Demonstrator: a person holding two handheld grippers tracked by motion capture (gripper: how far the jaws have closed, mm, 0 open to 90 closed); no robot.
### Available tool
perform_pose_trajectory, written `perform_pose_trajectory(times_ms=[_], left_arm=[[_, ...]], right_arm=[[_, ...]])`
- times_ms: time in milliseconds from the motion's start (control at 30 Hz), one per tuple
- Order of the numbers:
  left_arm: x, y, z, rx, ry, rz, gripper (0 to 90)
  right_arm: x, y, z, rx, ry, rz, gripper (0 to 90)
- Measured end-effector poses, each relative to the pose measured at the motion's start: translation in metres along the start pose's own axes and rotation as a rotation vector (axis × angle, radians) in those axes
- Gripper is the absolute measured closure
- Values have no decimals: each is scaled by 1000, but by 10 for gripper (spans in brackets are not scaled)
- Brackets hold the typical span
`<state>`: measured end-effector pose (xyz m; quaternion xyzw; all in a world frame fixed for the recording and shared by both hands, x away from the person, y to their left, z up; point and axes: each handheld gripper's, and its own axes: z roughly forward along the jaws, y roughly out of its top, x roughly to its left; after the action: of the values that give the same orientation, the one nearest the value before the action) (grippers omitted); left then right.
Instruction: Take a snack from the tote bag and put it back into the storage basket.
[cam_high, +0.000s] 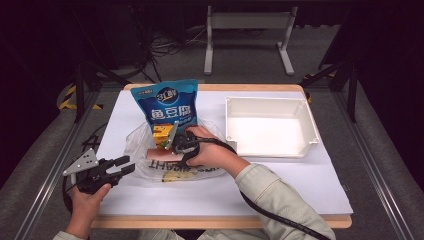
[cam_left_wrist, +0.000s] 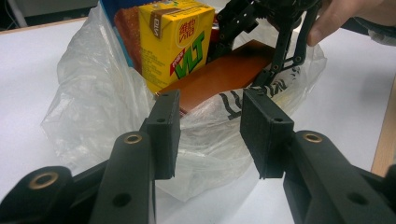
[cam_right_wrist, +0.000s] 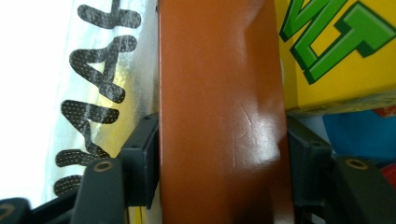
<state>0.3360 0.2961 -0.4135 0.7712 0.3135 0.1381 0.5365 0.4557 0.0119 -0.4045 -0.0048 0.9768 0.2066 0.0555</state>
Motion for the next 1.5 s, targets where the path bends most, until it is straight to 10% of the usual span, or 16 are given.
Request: perform_pose_trajectory(times_ms=[1500], left_arm=[[8,-3,11,61,-7,-34,563]], right_arm=[[4,-5,-54,-158,-68,18,424]])
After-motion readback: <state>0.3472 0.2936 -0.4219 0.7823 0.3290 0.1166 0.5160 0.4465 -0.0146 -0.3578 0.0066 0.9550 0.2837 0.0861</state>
